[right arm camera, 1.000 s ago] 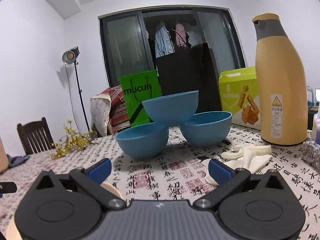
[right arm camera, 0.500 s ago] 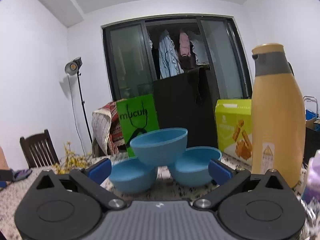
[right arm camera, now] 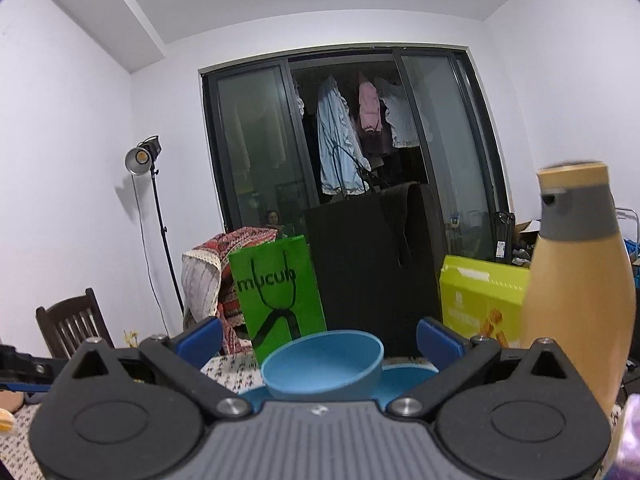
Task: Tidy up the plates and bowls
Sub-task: 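Move both open grippers toward the stacked blue bowls, then close the left gripper on the top blue bowl rim while the right gripper closes on it too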
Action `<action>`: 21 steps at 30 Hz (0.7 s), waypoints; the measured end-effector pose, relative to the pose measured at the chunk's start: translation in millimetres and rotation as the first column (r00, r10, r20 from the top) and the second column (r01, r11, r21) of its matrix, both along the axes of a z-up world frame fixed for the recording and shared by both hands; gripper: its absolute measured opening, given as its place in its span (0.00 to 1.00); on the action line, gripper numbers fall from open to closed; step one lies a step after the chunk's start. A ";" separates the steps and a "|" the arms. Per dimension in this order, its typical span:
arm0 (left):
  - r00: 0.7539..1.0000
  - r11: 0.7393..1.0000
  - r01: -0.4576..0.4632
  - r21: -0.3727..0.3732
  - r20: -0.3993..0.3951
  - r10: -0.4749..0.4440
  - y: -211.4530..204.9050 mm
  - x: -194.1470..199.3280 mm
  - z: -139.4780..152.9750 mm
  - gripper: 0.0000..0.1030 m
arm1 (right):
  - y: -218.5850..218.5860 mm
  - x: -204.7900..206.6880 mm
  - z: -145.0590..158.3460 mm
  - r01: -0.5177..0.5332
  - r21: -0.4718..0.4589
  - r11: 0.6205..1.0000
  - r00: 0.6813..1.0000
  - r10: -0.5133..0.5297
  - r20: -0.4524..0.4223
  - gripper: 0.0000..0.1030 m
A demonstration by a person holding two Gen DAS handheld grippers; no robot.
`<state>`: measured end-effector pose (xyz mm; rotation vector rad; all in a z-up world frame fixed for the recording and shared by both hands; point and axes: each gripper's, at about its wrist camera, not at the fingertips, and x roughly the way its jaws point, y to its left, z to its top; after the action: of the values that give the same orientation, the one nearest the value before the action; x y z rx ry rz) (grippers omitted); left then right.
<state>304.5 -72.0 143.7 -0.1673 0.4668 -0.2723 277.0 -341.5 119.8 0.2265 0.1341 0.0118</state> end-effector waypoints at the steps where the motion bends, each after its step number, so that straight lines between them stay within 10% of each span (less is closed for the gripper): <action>1: 1.000 1.000 -0.004 0.000 -0.003 0.004 -2.8 4.2 0.8 1.00 | 0.8 4.1 3.2 0.003 -0.003 1.000 1.000 -0.003 -0.002 1.00; 21: 0.994 0.995 -0.079 0.064 -0.063 0.084 -47.3 85.1 -9.7 1.00 | -9.3 79.2 1.2 0.055 0.123 0.991 0.996 -0.047 -0.071 1.00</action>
<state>389.7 -119.3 134.1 -0.1355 0.5320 -0.1726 356.1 -350.8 120.9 0.3560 0.1956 -0.0387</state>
